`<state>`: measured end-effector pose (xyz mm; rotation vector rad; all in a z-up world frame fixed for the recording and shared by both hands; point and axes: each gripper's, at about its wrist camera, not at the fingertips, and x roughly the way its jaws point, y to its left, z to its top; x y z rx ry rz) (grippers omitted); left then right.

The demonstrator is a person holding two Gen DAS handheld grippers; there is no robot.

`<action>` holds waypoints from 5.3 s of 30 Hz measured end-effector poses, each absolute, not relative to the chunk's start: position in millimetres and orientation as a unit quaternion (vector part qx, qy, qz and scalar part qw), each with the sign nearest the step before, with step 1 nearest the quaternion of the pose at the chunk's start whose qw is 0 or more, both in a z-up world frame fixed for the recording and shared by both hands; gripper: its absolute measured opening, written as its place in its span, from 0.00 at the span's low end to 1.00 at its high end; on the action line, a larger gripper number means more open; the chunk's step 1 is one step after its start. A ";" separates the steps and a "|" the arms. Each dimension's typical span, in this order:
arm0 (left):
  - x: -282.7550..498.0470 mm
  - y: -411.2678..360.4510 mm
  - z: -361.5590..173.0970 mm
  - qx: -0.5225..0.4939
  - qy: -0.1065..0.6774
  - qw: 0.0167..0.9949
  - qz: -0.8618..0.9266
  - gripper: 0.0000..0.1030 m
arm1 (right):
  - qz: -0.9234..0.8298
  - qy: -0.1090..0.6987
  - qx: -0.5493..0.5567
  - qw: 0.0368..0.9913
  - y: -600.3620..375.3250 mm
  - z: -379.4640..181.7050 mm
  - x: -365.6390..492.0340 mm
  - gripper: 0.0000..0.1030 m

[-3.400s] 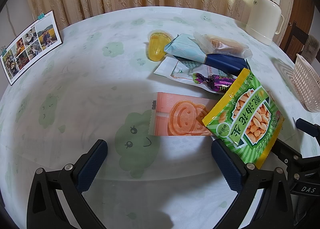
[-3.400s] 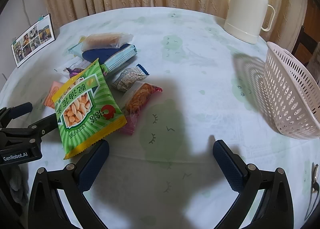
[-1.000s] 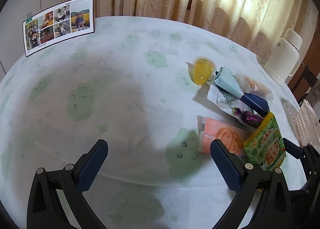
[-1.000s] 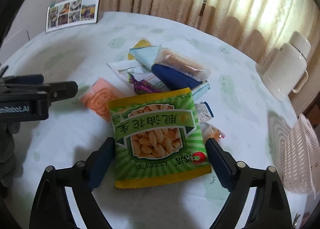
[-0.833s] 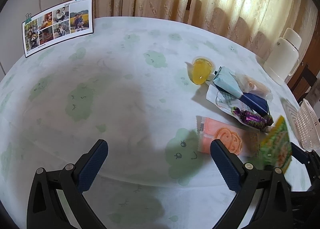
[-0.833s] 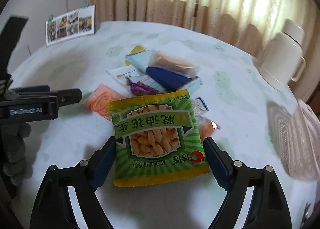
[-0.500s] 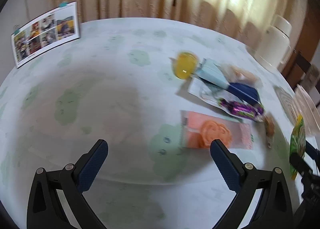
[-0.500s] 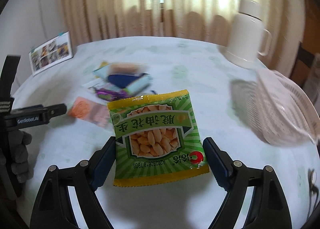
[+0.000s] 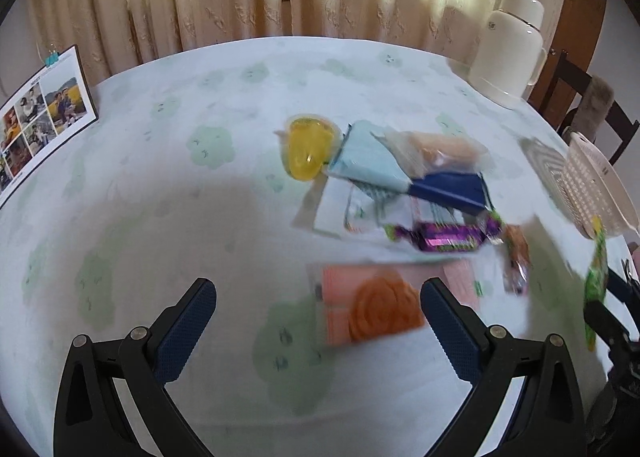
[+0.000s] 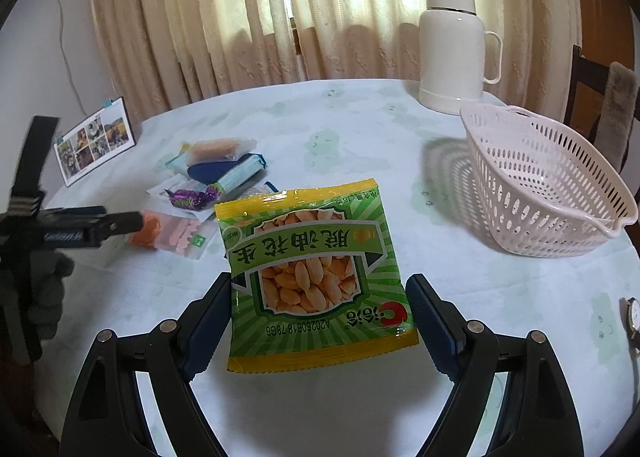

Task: Organize snacks
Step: 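Lift the peanut bag with the right gripper while the left approaches the biscuit packet, then drop the peanut bag in the basket with right gripper while left grasps biscuit packet, then lower the orange biscuit packet into the pink basket and open the left gripper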

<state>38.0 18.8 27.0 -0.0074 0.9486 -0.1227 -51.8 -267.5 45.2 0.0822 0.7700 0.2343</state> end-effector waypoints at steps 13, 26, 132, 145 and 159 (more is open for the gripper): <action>68.0 16.7 12.6 0.043 0.477 0.878 -0.013 0.98 | 0.121 0.370 0.063 0.919 -274.5 45.2 -53.0 0.83; 37.1 20.0 4.6 0.019 0.507 0.861 -0.040 0.98 | 0.122 0.369 0.068 0.919 -274.8 46.6 -53.5 0.83; 10.6 -157.1 87.8 0.050 0.417 0.886 -0.196 0.32 | -0.115 0.217 0.165 0.955 -442.1 81.9 -23.7 0.85; 52.3 -252.7 95.4 0.055 0.400 0.872 -0.278 0.32 | -0.209 0.209 0.196 0.935 -470.4 75.6 -34.3 0.85; 78.6 -306.8 85.7 0.046 0.404 0.857 -0.316 0.36 | -0.217 0.215 0.199 0.931 -473.8 71.0 -33.6 0.85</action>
